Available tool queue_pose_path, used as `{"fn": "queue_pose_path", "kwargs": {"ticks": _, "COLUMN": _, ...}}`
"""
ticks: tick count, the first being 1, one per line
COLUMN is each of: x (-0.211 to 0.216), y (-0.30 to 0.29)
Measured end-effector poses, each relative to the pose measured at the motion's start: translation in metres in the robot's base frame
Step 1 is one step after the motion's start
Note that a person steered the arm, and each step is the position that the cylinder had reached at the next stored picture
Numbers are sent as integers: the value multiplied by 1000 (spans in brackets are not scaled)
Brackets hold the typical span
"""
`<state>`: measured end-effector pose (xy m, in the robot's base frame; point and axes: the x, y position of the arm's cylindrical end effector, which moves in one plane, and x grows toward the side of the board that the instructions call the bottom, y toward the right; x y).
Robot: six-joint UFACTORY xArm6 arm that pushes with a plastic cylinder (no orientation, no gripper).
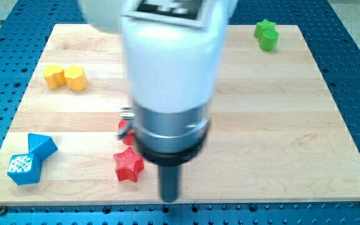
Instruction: Move the blue cube to the bottom right of the blue triangle
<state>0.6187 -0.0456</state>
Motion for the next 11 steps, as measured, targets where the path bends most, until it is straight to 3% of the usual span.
{"fn": "queue_pose_path", "kwargs": {"ticks": 1, "x": 0, "y": -59}}
{"fn": "queue_pose_path", "kwargs": {"ticks": 2, "x": -14, "y": -60}}
{"fn": "queue_pose_path", "kwargs": {"ticks": 3, "x": -15, "y": -14}}
{"fn": "queue_pose_path", "kwargs": {"ticks": 6, "x": 0, "y": -53}}
{"fn": "queue_pose_path", "kwargs": {"ticks": 8, "x": -2, "y": -243}}
{"fn": "queue_pose_path", "kwargs": {"ticks": 9, "x": -10, "y": -249}}
{"fn": "queue_pose_path", "kwargs": {"ticks": 10, "x": -15, "y": -177}}
{"fn": "queue_pose_path", "kwargs": {"ticks": 11, "x": -16, "y": -193}}
